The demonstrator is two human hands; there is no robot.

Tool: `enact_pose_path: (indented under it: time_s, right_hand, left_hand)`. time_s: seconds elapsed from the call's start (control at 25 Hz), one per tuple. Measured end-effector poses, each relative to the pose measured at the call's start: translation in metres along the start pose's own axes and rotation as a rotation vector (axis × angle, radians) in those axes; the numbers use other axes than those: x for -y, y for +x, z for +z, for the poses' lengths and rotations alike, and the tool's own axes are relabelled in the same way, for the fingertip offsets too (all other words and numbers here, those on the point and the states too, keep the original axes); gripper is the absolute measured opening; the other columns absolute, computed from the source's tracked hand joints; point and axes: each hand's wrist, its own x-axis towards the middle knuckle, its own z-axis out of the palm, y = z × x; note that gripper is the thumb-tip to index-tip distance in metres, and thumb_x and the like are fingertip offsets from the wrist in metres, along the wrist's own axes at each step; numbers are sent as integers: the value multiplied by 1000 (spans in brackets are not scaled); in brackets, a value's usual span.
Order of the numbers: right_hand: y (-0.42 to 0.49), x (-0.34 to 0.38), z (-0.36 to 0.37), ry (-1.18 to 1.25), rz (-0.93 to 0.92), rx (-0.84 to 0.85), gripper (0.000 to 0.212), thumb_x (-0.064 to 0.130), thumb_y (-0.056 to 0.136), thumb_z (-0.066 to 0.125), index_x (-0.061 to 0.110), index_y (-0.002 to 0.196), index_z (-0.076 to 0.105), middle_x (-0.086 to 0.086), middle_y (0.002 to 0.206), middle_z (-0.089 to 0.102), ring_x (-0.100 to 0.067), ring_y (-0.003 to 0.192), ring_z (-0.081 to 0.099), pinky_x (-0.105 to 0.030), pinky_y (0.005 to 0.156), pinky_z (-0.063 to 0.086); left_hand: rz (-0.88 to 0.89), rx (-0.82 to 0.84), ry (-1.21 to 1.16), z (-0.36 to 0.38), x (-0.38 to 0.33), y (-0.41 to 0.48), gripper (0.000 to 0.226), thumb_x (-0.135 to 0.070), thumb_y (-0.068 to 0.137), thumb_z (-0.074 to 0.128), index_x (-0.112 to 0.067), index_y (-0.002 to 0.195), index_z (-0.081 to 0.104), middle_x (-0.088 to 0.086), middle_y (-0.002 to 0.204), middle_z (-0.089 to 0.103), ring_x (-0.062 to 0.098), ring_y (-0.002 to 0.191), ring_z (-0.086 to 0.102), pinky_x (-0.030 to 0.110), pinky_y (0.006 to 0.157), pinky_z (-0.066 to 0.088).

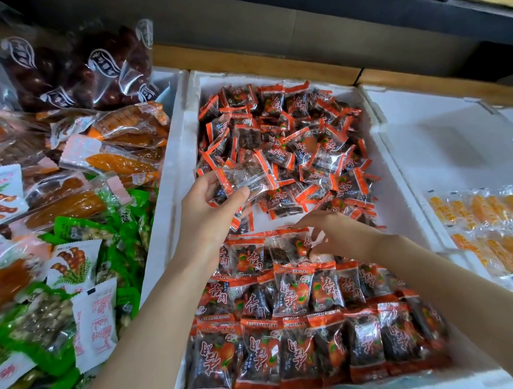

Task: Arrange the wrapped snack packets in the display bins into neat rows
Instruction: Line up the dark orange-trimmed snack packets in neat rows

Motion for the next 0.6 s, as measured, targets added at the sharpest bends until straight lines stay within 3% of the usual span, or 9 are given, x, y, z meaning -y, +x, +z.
enact_pose_path:
  time_s: [0.12,0.2,0.28,0.36,0.48,0.6]
  right_hand:
    - [-3,-4,-6,-23,8,-47,57,27,82,71,33,134,47,11,128,53,-4,98,56,-21,87,47]
    - [-10,-18,-14,-158,36,-104,50,35,81,70,38,128,51,13,130,53,-7,112,51,-26,96,43]
    - [-19,-30,-17,-266,25,-40,42,39,81,69,38,122,57,14,127,53,-9,120,45,-29,101,38]
    - [-27,-37,-14,-367,-3,7,42,42,82,66,38,123,57,15,124,53,-9,120,42,-26,102,33]
    - [-30,-44,-13,-494,34,-92,47,49,84,61,41,129,50,12,119,56,-11,118,43,-26,101,31]
    - [-30,-47,-14,-569,129,-149,46,49,87,55,34,131,50,10,124,56,-14,120,42,-29,103,34]
  left_hand:
    - [9,12,-2,0,2,-1,31,-15,83,71,-22,112,64,-10,110,69,13,113,60,45,102,44]
    - [13,16,6,1,1,-2,31,-14,84,71,-23,113,64,-11,109,69,12,111,61,44,102,45]
    - [9,26,2,2,2,-1,30,-14,84,70,-22,112,64,-11,108,69,11,109,62,43,100,47]
    - [5,41,-2,2,2,-2,35,-20,79,74,-24,112,64,-11,111,69,15,111,62,46,99,47]
    - [-5,43,-4,4,2,-2,50,-33,66,74,-26,115,64,-10,116,67,18,116,59,48,99,46]
    - [-6,52,28,4,3,-4,56,-34,67,76,-26,121,61,-10,120,65,16,118,57,46,102,44]
